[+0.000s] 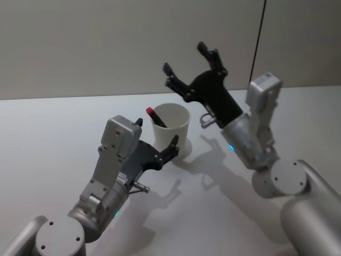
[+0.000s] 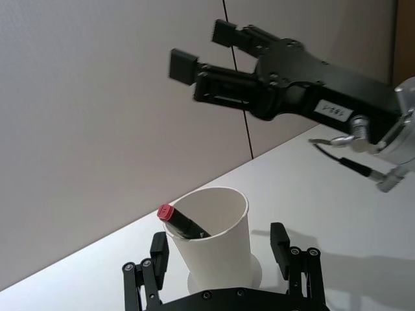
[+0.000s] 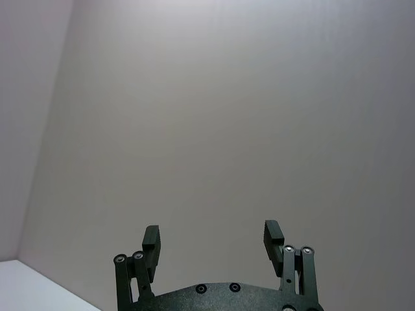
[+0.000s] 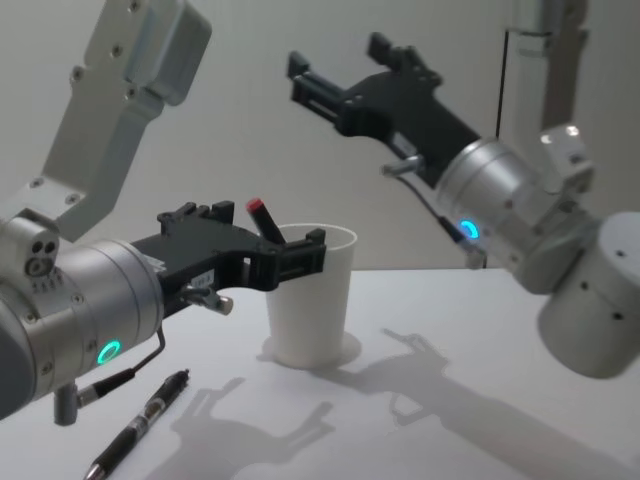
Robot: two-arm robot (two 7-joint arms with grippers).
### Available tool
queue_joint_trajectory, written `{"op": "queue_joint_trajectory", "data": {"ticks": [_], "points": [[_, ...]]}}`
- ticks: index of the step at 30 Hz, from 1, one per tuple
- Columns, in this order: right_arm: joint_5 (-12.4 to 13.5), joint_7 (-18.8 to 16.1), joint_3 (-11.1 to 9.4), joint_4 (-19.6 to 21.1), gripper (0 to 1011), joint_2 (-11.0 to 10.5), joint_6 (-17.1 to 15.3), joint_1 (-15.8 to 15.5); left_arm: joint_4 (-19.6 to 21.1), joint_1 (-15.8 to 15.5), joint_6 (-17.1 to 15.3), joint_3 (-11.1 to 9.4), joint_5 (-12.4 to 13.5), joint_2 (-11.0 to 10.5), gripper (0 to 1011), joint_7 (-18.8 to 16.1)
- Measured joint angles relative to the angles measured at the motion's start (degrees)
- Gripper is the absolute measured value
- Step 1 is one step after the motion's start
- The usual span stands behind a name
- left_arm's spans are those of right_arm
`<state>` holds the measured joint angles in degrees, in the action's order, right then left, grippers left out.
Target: Place the pen into the pen holder.
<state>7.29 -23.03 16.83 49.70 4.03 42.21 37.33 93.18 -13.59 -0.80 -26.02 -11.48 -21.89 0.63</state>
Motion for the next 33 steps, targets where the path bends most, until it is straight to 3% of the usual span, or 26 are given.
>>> {"op": "queue_joint_trajectory", "data": {"ticks": [1, 6, 8, 11, 17, 20, 33], "points": [[0.0, 0.0, 0.0, 0.0, 1001, 0.0, 0.0, 0.0, 0.0, 0.0, 0.0, 0.0, 0.0, 0.0, 1000, 0.0], [-1.91, 6.59, 0.05, 11.65, 1001, -2.37, -5.62, -7.09, 0.0, 0.0, 0.0, 0.0, 0.0, 0.0, 1000, 0.0], [-2.07, 7.14, 0.05, 12.51, 1001, -2.56, -6.25, -7.64, 0.0, 0.0, 0.0, 0.0, 0.0, 0.0, 1000, 0.0], [-2.69, 11.25, -0.06, 19.69, 1001, -4.31, -9.8, -12.35, 0.0, 0.0, 0.0, 0.0, 0.0, 0.0, 1000, 0.0], [-2.82, 16.06, -0.35, 27.94, 1001, -6.69, -14.64, -18.28, 0.0, 0.0, 0.0, 0.0, 0.0, 0.0, 1000, 0.0], [-2.28, 18.87, -0.61, 33.35, 1001, -8.6, -17.8, -22.8, 0.0, 0.0, 0.0, 0.0, 0.0, 0.0, 1000, 0.0], [1.5, 24.82, -1.45, 44.79, 1001, -14.01, -23.83, -35.1, 0.0, 0.0, 0.0, 0.0, 0.0, 0.0, 1000, 0.0]]}}
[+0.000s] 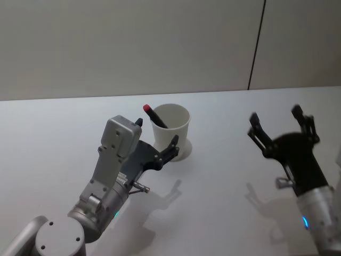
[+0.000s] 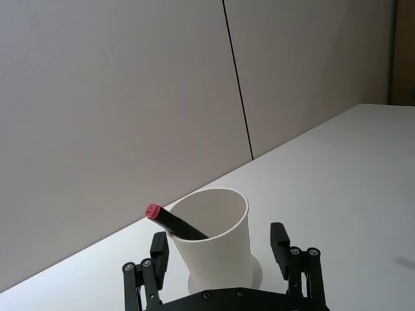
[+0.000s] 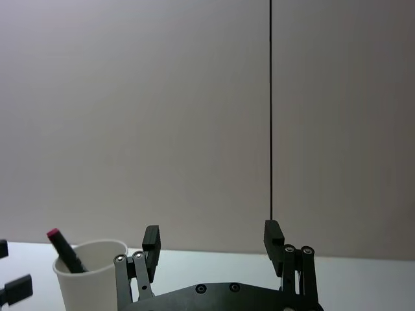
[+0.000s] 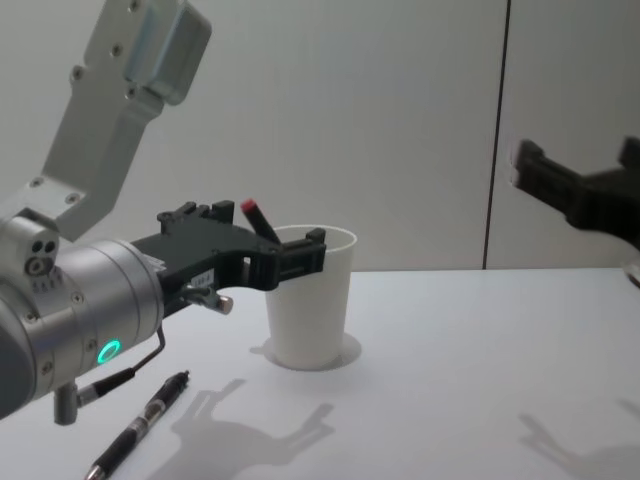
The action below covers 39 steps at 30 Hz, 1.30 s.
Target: Place the pen into the pen holder.
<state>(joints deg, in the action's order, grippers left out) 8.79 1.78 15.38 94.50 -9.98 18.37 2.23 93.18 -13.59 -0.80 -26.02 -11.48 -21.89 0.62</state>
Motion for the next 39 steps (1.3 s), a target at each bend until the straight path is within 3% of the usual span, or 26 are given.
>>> {"op": "queue_joint_trajectory", "data": {"ticks": [7, 18, 28, 39], "points": [[1.3, 1.33, -0.29, 3.0, 1001, -1.56, -1.33, -3.56, 0.0, 0.0, 0.0, 0.0, 0.0, 0.0, 1000, 0.0], [2.35, 2.38, -0.5, 5.31, 1001, -2.77, -2.35, -6.31, 0.53, 0.27, -1.47, 0.27, -0.05, -0.31, 999, -0.13], [2.74, 2.78, -0.57, 6.22, 1001, -3.27, -2.76, -7.45, 2.99, 1.39, -7.95, 1.37, -1.96, -1.73, 1000, -1.67], [2.94, 2.99, -0.63, 6.66, 1001, -3.53, -2.94, -8.01, 6.45, 3.56, -16.52, 3.24, -6.79, -4.04, 1000, -4.19]]}}
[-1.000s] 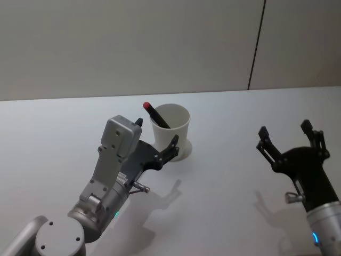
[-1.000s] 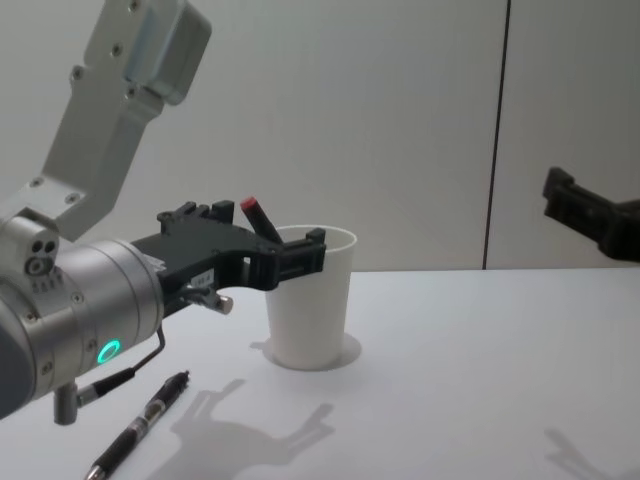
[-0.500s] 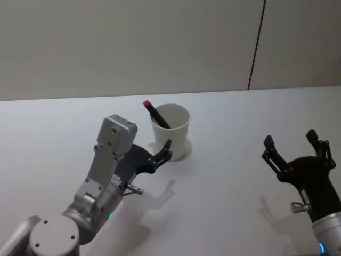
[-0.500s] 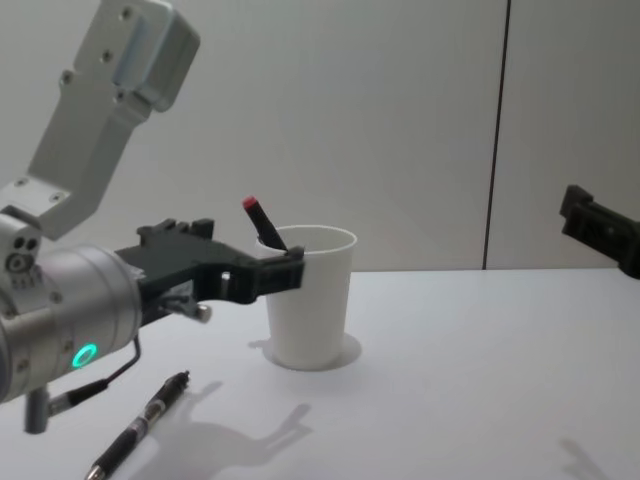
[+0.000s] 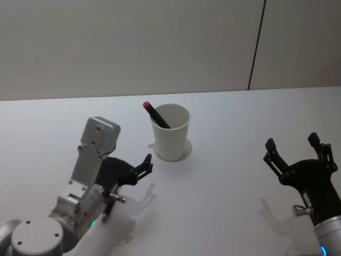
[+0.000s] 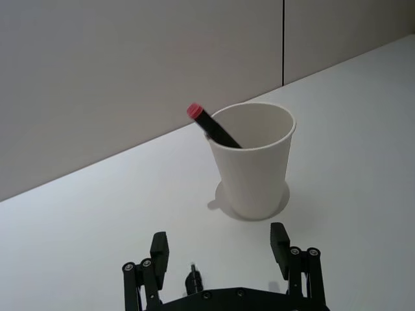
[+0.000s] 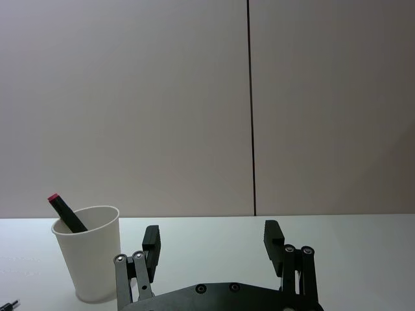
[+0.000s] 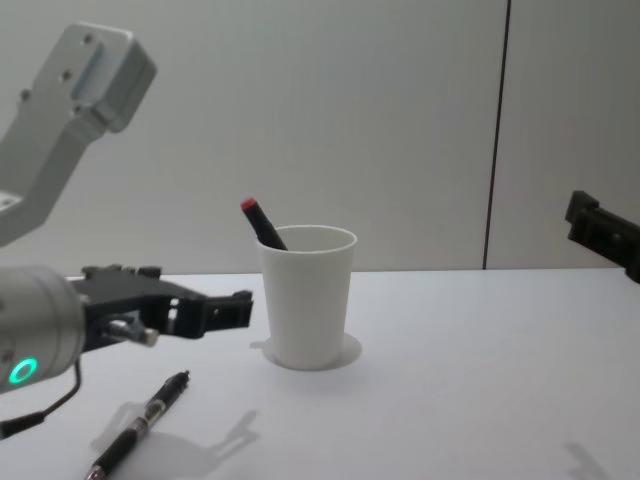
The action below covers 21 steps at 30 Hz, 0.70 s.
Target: Place the pen into the pen holder.
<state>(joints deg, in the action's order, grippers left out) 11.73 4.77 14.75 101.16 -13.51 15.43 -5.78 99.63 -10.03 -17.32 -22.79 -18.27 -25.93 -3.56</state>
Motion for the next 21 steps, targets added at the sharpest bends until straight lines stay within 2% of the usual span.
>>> {"op": "queue_joint_trajectory", "data": {"ticks": [5, 10, 21], "points": [[0.04, 0.04, 0.0, 0.11, 1001, -0.04, -0.04, -0.12, 1.25, 1.09, -2.7, 0.94, -2.92, -1.09, 1000, -0.51], [0.07, 0.07, -0.01, 0.18, 1001, -0.07, -0.08, -0.2, 2.03, 1.96, -4.27, 1.55, -4.61, -2.0, 1000, -0.49], [0.12, 0.11, 0.0, 0.26, 1001, -0.13, -0.13, -0.28, 2.87, 3.43, -7.08, 2.2, -6.06, -3.65, 1000, 1.55]]}}
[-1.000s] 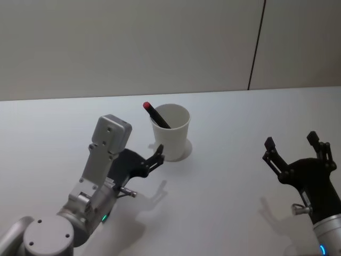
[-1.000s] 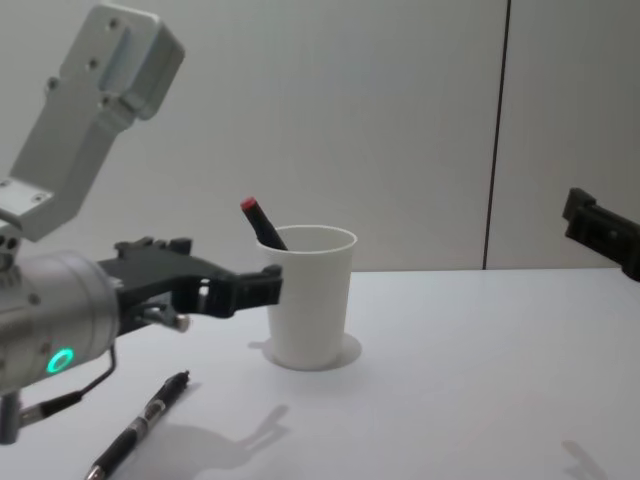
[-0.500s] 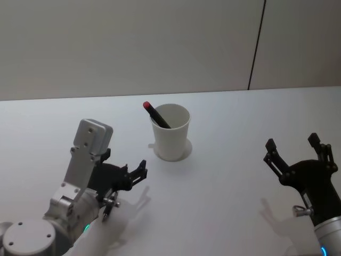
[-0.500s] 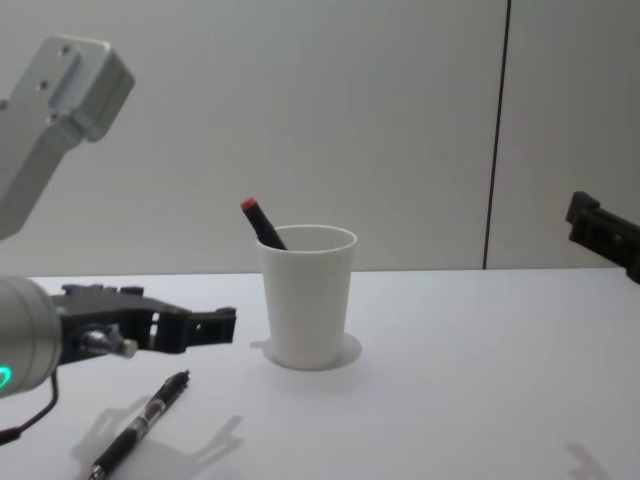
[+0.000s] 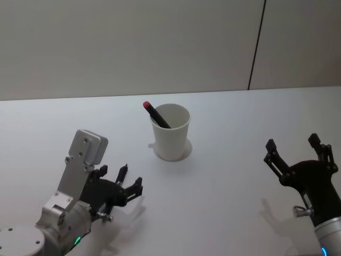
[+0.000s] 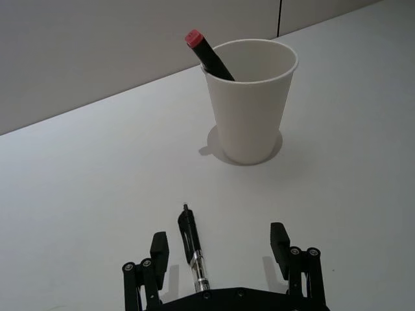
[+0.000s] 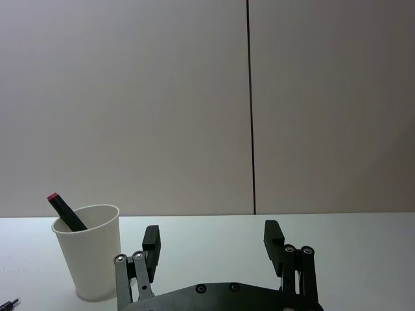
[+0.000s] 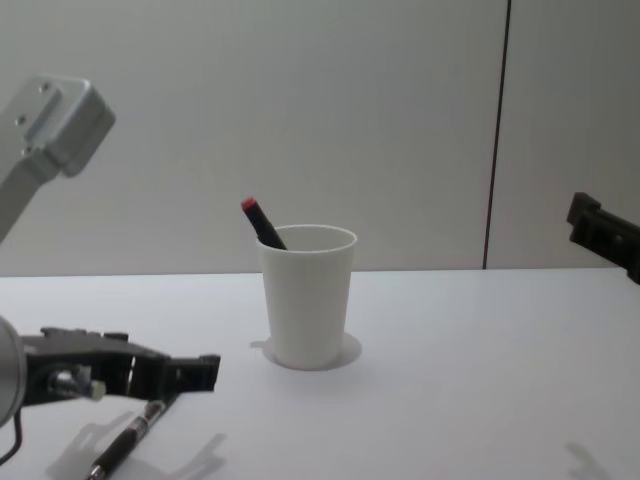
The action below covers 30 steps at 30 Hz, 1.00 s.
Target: Place the pen into the pen holder.
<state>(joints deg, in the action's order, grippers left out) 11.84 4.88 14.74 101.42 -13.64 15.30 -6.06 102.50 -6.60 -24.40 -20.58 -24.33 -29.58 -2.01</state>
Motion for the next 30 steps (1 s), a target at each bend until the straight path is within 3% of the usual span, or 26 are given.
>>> {"op": "queue_joint_trajectory", "data": {"ticks": [13, 30], "points": [[0.0, 0.0, 0.0, 0.05, 1001, -0.01, 0.0, -0.07, -0.09, 1.13, -2.26, 0.02, 0.92, -1.01, 1000, 2.53], [-0.01, 0.0, 0.0, 0.05, 1001, -0.01, 0.0, -0.07, -1.26, 1.73, -2.17, 0.24, 1.31, -0.92, 1000, 3.14]]}}
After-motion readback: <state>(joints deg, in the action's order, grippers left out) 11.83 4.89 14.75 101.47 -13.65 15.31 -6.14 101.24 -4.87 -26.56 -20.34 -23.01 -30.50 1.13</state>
